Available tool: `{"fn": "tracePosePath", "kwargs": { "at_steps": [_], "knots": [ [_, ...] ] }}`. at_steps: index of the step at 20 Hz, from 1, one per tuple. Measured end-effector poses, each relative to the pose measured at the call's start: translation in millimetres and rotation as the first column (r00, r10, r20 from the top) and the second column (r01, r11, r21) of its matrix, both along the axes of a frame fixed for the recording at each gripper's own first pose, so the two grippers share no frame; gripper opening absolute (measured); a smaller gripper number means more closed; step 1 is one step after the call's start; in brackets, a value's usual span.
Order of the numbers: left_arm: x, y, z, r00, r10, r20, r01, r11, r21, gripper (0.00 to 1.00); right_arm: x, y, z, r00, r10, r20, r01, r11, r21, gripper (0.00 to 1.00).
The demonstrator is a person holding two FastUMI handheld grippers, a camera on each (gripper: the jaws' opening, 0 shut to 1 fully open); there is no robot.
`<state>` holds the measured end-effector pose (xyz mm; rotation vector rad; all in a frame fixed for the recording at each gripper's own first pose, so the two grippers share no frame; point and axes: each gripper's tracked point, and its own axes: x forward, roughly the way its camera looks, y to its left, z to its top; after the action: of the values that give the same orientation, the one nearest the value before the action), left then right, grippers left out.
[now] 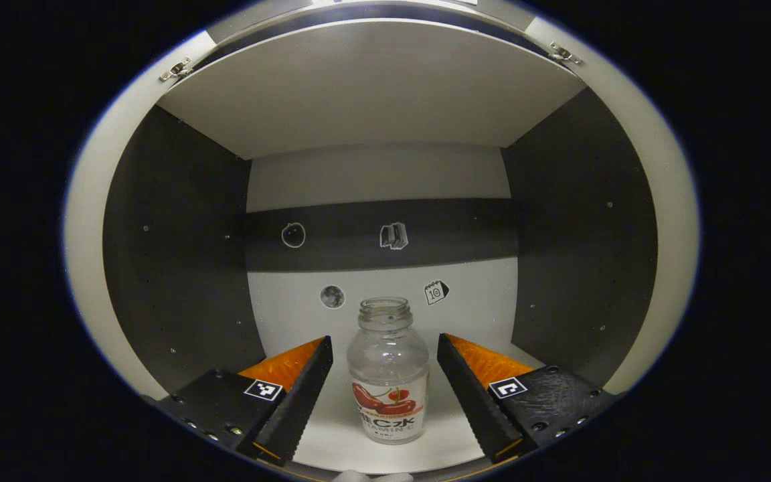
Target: Grasp the bottle in the cabinet with the left hand and place it on the coaster, then close the right door with the right hand and the left door with the left hand.
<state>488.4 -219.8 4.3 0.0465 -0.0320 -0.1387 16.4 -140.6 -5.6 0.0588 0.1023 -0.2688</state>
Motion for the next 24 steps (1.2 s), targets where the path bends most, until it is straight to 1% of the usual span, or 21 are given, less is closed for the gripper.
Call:
{"fn": "tracePosePath", "kwargs": {
  "at_steps": [3,4,5,7,8,11,12,13,14,15,16,17,18,19,20,21,22,23,24],
  "knots": [
    [11,-3,-9,1.0,-0.005,-0.02,0.005,1.0,-0.008,0.95,1,-3,-2,1.0,-0.005,-0.009,0.005,1.0,0.014,0.84],
    [13,-7,-11,1.0,-0.007,-0.018,0.007,1.0,-0.008,0.82,3,-5,-2,1.0,-0.008,-0.009,0.008,1.0,0.011,0.83],
    [12,-7,-11,1.0,-0.019,-0.023,0.018,1.0,-0.006,0.79,4,-6,-1,1.0,-0.008,-0.011,0.008,1.0,0.009,0.83],
    [1,-2,-7,0.999,-0.017,-0.04,0.017,1.0,-0.011,0.77,4,-4,2,1.0,-0.005,-0.006,0.005,1.0,0.009,0.83],
    [-6,-1,-1,0.999,-0.028,-0.031,0.028,0.999,-0.021,0.77,7,-5,2,1.0,-0.005,-0.003,0.005,1.0,0.007,0.84],
    [-48,7,27,0.997,-0.064,0.033,0.065,0.997,-0.038,0.77,6,-4,2,1.0,-0.005,0.008,0.005,1.0,0.005,0.83],
    [-68,10,37,0.996,-0.072,0.058,0.074,0.996,-0.039,0.77,5,-3,1,1.0,-0.003,0.01,0.003,1.0,0.009,0.83],
    [-88,12,45,0.993,-0.084,0.083,0.087,0.995,-0.041,0.8,6,-1,1,1.0,0.001,0.013,-0.001,1.0,0.013,0.83],
    [-110,14,49,0.99,-0.095,0.102,0.1,0.994,-0.043,0.77,6,1,-1,1.0,0.003,0.015,-0.004,1.0,0.015,0.84],
    [-130,16,51,0.987,-0.108,0.117,0.114,0.993,-0.043,0.77,7,3,-3,1.0,0.007,0.014,-0.007,1.0,0.018,0.83],
    [-146,21,47,0.985,-0.12,0.125,0.125,0.991,-0.037,0.8,7,7,-6,1.0,0.012,0.013,-0.013,1.0,0.021,0.84],
    [-160,25,40,0.984,-0.126,0.123,0.13,0.991,-0.026,0.77,7,9,-9,1.0,0.017,0.01,-0.017,1.0,0.023,0.83],
    [-173,27,32,0.985,-0.124,0.117,0.127,0.992,-0.02,0.77,7,9,-14,1.0,0.015,0.002,-0.015,1.0,0.022,0.83],
    [-185,28,23,0.986,-0.126,0.105,0.129,0.992,-0.019,0.8,5,10,-17,1.0,0.012,-0.003,-0.012,1.0,0.021,0.83],
    [-200,30,12,0.987,-0.132,0.093,0.135,0.99,-0.028,0.77,4,11,-20,1.0,0.009,-0.008,-0.009,1.0,0.02,0.83],
    [-214,31,-3,0.987,-0.138,0.081,0.142,0.989,-0.041,0.77,2,13,-22,1.0,0.011,-0.01,-0.011,1.0,0.021,0.83],
    [-230,33,-17,0.986,-0.142,0.084,0.147,0.988,-0.051,0.8,1,15,-25,1.0,0.013,-0.015,-0.012,1.0,0.017,0.84],
    [-241,36,-34,0.987,-0.141,0.072,0.145,0.988,-0.057,0.77,-1,18,-28,0.999,0.02,-0.027,-0.019,1.0,0.013,0.84],
    [-252,39,-54,0.989,-0.138,0.054,0.141,0.988,-0.062,0.77,-3,21,-32,0.999,0.027,-0.036,-0.026,1.0,0.007,0.83]
  ]
}}
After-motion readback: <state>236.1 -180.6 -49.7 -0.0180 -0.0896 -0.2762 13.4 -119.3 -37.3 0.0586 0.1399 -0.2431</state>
